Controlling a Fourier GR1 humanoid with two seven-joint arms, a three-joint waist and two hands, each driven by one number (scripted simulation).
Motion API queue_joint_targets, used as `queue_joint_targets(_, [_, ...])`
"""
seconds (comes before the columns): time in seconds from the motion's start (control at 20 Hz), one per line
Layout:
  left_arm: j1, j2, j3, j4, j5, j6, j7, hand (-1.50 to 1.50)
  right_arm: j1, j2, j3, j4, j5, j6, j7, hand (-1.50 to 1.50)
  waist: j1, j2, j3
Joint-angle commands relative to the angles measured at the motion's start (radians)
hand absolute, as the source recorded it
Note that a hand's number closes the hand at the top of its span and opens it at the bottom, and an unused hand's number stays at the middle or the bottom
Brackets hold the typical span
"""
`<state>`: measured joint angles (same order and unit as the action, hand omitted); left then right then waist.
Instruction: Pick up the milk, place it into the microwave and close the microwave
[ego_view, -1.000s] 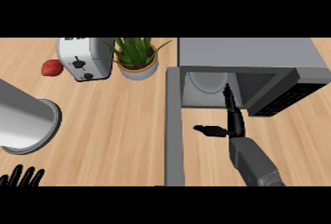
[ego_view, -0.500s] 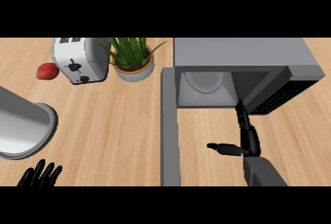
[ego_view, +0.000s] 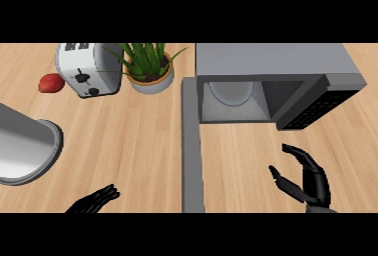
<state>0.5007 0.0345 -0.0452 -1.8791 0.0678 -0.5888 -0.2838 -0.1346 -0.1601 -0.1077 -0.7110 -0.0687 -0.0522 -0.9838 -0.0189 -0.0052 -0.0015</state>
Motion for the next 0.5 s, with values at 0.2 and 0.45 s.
queue_joint_targets(0.2, [-0.149, -0.027, -0.112, 0.100, -0.187, 0.044, -0.020, 1.50, 0.249, -0.103, -0.050, -0.259, -0.118, 0.147, 0.059, -1.50, 0.000, 0.002, 0.000])
queue_joint_targets(0.45, [-0.269, -0.034, -0.184, 0.240, -0.196, 0.222, -0.026, 1.50, 0.317, -0.144, -0.105, -0.287, -0.173, 0.214, 0.048, -1.50, 0.008, 0.005, 0.001])
